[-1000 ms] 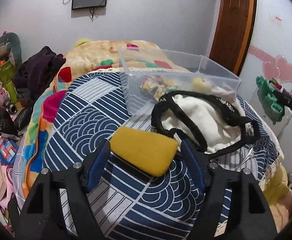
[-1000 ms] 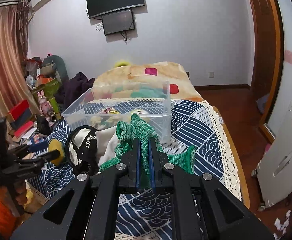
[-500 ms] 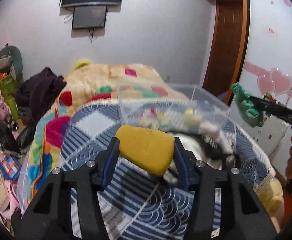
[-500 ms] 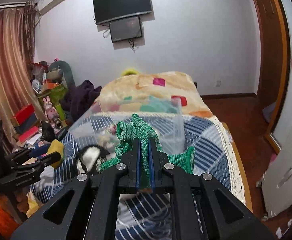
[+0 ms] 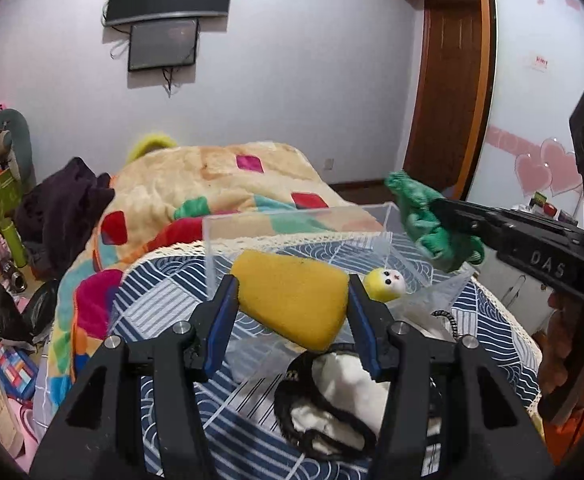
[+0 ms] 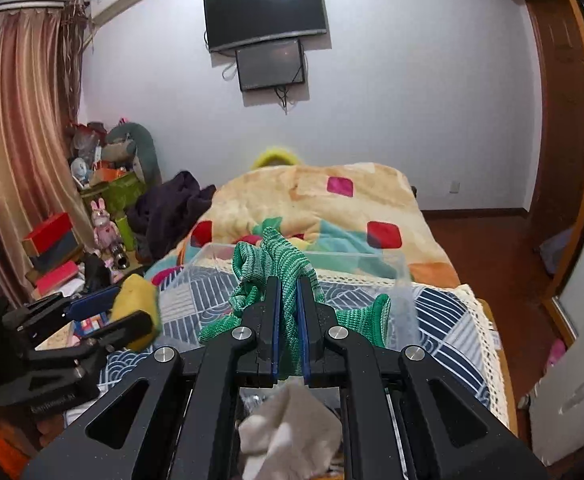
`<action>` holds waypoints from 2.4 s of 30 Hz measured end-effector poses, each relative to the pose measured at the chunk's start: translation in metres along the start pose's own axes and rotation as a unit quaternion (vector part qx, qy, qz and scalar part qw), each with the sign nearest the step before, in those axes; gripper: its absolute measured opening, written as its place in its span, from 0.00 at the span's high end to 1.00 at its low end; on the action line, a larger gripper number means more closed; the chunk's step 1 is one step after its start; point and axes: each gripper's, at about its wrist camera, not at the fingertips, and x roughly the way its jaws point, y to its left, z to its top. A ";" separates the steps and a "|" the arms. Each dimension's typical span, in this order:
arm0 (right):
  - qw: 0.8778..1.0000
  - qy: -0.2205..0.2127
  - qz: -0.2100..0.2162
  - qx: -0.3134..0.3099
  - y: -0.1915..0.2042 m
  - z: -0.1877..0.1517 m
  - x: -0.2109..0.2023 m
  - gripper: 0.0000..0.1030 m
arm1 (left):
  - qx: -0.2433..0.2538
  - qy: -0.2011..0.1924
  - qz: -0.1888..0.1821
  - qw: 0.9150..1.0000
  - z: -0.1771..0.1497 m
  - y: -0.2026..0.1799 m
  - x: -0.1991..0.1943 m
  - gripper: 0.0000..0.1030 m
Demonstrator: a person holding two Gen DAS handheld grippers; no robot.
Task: Organize soft objects
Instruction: 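Carry the sponge into the box with the left gripper while the right carries the green glove in, then grasp the black strap with the left gripper while the right grasps the white cloth bag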
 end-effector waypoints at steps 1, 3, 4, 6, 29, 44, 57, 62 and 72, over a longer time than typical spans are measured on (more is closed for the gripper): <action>1.000 0.006 0.001 -0.001 0.001 0.000 0.005 0.93 | 0.002 0.008 0.000 1.000 0.001 -0.001 0.007 0.49; 1.000 0.023 0.002 -0.004 0.004 -0.002 0.018 0.93 | 0.009 0.024 0.000 1.000 0.002 -0.003 0.021 0.49; 1.000 0.030 0.001 -0.005 0.004 -0.002 0.023 0.93 | 0.011 0.029 0.002 1.000 0.002 -0.004 0.026 0.49; 0.999 0.050 0.002 -0.008 0.006 -0.005 0.037 0.93 | 0.016 0.043 0.006 0.999 0.003 -0.006 0.038 0.49; 0.995 0.094 0.019 0.012 -0.010 -0.008 0.035 0.58 | -0.002 0.041 -0.009 0.999 0.010 -0.003 0.023 0.21; 0.999 0.049 -0.016 0.004 -0.014 -0.029 -0.012 0.31 | 0.010 0.045 -0.005 0.999 -0.035 -0.004 -0.012 0.06; 0.993 0.116 -0.017 0.026 -0.017 -0.075 0.013 0.31 | 0.008 0.090 0.013 0.996 -0.070 -0.008 0.022 0.45; 0.992 0.123 -0.017 0.031 -0.020 -0.082 0.016 0.31 | -0.012 0.110 -0.012 0.994 -0.079 -0.006 0.030 0.66; 0.993 0.120 -0.009 -0.001 -0.009 -0.087 0.013 0.70 | -0.019 0.078 -0.019 0.997 -0.083 -0.002 0.003 0.84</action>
